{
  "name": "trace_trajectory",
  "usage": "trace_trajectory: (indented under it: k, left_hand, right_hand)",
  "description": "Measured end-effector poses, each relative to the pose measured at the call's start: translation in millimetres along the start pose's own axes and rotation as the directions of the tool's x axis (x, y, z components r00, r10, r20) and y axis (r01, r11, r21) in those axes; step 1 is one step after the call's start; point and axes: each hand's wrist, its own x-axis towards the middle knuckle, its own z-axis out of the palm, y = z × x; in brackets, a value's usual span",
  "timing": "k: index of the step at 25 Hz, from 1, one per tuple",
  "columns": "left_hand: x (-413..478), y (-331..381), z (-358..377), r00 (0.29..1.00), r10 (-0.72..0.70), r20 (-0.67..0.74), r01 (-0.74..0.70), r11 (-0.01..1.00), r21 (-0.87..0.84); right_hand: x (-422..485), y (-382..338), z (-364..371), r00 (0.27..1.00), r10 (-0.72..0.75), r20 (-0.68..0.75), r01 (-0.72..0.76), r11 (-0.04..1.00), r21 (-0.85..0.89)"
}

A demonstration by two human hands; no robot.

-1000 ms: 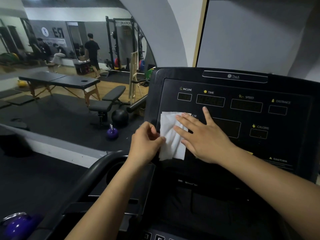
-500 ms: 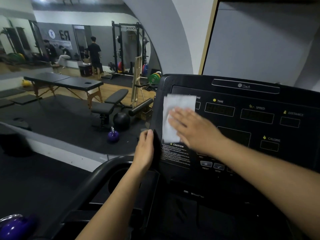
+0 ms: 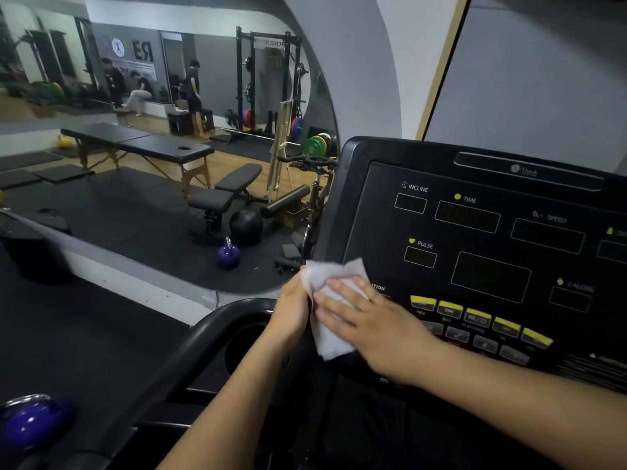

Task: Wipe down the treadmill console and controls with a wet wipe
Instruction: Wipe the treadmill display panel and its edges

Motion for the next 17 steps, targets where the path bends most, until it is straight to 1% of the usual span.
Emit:
trace_trajectory:
  k: [2,3,4,5,7,8,10,11,12,14,15,17]
  left_hand:
    - [0,1,-3,0.999,0.003,0.037,-0.004,1.000,0.031]
    - [0,0,-4,0.999,0.018,0.036,-0.019,0.999,0.027]
    - [1,-1,-5,1.000,0.008,0.025,-0.008,1.000,0.020]
    - [1,0,-5,1.000,-0.013,0.013,0.013,1.000,0.020]
    - [0,1,-5,1.000,-0.018,0.016,0.018,1.000,0.019]
    - [1,-1,-5,0.999,-0.019,0.029,0.019,1.000,0.017]
    - [0,1,-6,0.999,-0.024,0.047,0.024,1.000,0.008]
    - [-1,2,-6,0.999,-0.017,0.048,0.016,1.000,0.016]
    - [0,2,-6,0.999,-0.013,0.041,0.012,1.000,0.024]
    - [1,1,-8,0.998,0.004,0.059,-0.007,0.999,0.046]
    - [2,1,-10,0.997,0.027,0.075,-0.032,0.998,0.057]
    - [3,2,-12,0.997,-0.005,0.072,0.001,0.998,0.057]
  right_hand:
    - [0,13,-2,0.994,-0.111,0.026,0.111,0.993,-0.037]
    - [6,33,-6,0.993,-0.114,0.019,0.115,0.991,-0.075]
    - [15,59,-13,0.999,-0.048,0.002,0.048,0.992,-0.113]
    - [25,90,-22,0.997,0.042,-0.067,-0.051,0.989,-0.142]
    - [41,146,-43,0.960,0.249,-0.127,-0.264,0.958,-0.114]
    - [45,160,-52,0.936,0.325,-0.133,-0.337,0.938,-0.081]
    - [54,154,-56,0.910,0.396,-0.120,-0.402,0.915,-0.030]
    - [56,139,-52,0.919,0.381,-0.104,-0.387,0.921,-0.039]
    - [54,117,-44,0.941,0.325,-0.095,-0.331,0.943,-0.046]
    - [37,64,-21,0.986,0.144,-0.079,-0.144,0.990,0.005]
    - [25,40,-10,0.999,0.031,-0.038,-0.029,0.999,0.045]
    - [8,10,-2,0.986,-0.159,0.048,0.156,0.986,0.059]
